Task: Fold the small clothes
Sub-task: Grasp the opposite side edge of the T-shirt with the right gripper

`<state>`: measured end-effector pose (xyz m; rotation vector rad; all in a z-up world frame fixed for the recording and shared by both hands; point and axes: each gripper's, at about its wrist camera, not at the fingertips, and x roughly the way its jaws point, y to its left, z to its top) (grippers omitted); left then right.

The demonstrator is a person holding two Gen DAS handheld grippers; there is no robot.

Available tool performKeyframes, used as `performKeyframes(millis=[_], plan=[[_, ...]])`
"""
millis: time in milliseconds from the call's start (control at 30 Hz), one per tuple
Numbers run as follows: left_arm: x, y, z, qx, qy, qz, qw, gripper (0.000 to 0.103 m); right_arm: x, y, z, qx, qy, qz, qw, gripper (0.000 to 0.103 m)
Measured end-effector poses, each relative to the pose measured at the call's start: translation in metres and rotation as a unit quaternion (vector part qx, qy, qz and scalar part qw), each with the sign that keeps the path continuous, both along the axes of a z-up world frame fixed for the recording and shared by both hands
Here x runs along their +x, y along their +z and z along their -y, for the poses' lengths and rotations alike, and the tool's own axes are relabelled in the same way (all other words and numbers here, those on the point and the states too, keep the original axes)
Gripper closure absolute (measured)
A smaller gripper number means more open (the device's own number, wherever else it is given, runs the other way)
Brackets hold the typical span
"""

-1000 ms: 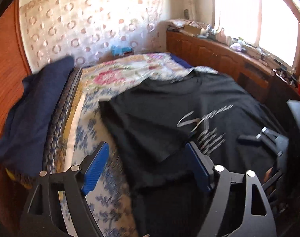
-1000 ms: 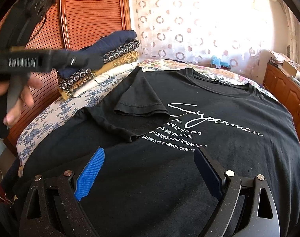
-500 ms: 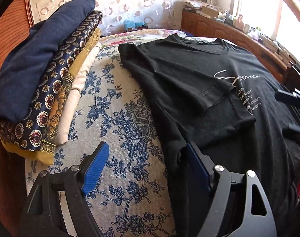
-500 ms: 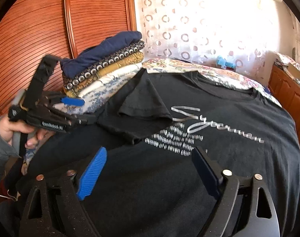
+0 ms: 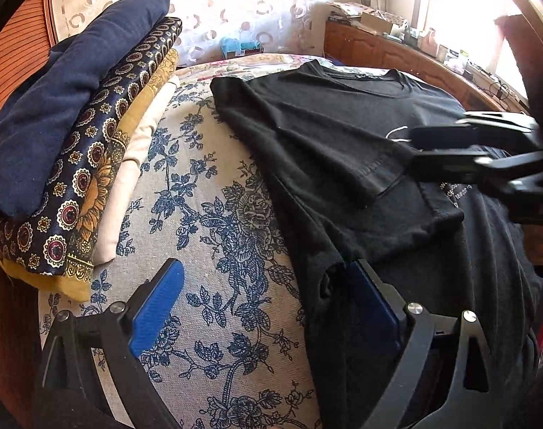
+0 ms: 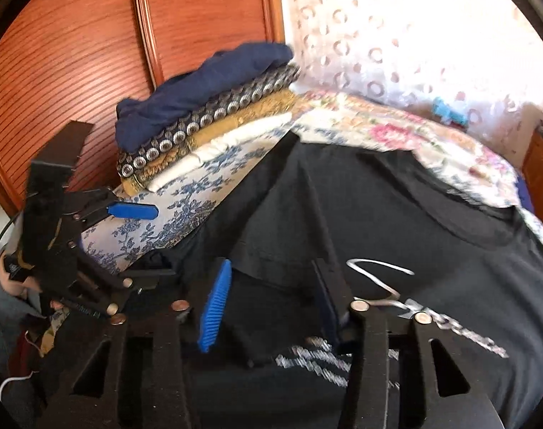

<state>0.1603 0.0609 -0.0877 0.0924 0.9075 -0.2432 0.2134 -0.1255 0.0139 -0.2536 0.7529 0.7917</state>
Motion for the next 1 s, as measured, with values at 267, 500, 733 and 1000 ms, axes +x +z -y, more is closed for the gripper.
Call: performKeyframes(millis=[267, 500, 733, 1000], plan=[[0.000, 0.000, 0.000, 0.000, 0.000, 0.000, 1.0000, 0.009, 0.023, -0.019, -0.042, -0.025, 0.033, -0.027, 0.999, 0.066], [0.000, 0.000, 0.000, 0.000, 0.001, 0.000, 1.0000, 0.009, 0.036, -0.026, -0.051, -0.048, 0.027, -0.008, 0.998, 0.099], [0.000, 0.000, 0.000, 0.000, 0.001, 0.000, 1.0000, 0.009, 0.062, -0.001, -0.014, -0.017, -0.056, 0.022, 0.998, 0.099], [0.000, 0.000, 0.000, 0.000, 0.001, 0.000, 1.0000, 0.009, 0.103, -0.006, -0.002, -0.030, -0.124, 0.010, 0.992, 0.099]])
